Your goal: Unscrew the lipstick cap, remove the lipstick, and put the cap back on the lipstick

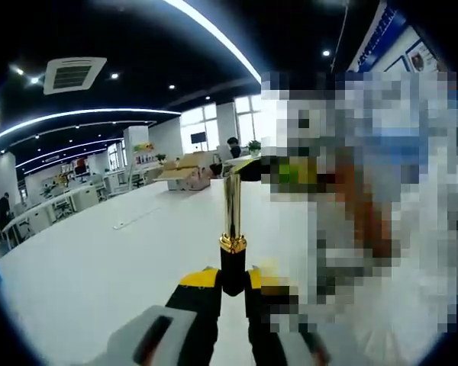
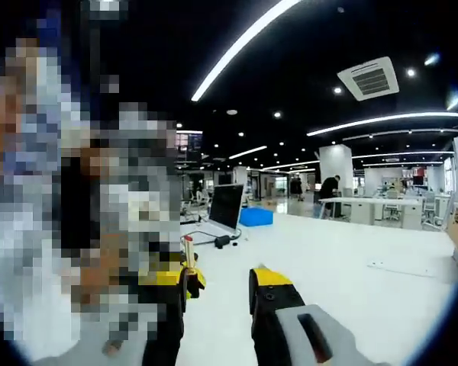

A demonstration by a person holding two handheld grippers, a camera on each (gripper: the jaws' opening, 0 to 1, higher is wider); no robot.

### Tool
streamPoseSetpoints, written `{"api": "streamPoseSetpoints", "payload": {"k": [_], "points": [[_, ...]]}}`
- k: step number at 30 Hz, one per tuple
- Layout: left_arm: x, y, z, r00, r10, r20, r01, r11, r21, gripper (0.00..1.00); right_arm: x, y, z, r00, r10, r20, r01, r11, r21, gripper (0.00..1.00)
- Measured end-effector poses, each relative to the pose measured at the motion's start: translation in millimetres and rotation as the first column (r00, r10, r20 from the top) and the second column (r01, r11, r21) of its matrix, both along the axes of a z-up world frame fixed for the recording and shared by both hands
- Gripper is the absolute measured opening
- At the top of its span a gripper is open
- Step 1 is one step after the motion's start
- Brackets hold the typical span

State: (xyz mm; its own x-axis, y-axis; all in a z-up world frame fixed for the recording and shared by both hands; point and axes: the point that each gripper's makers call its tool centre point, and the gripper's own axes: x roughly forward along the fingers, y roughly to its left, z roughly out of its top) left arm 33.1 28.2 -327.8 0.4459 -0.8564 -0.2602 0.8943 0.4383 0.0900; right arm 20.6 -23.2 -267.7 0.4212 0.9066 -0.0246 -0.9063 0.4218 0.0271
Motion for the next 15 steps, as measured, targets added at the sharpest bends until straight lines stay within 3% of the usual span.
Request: {"api": "streamPoseSetpoints", "payload": {"k": [8, 15], "points": [[-3.6, -1.8, 6.0, 1.0, -0.011, -0.009, 0.011, 0.999, -0.036, 0.13, -14.0, 18.5, 22.3, 0.997, 0.069, 0.025, -0.07, 0.997, 0.034, 0.29], [-6.8, -1.2, 9.9, 1.0, -0.013, 0.002, 0.013, 0.999, -0.046, 0.13, -23.1, 30.0, 20.6, 0.995, 0.094, 0.03, -0.095, 0.995, 0.034, 0.27]]}}
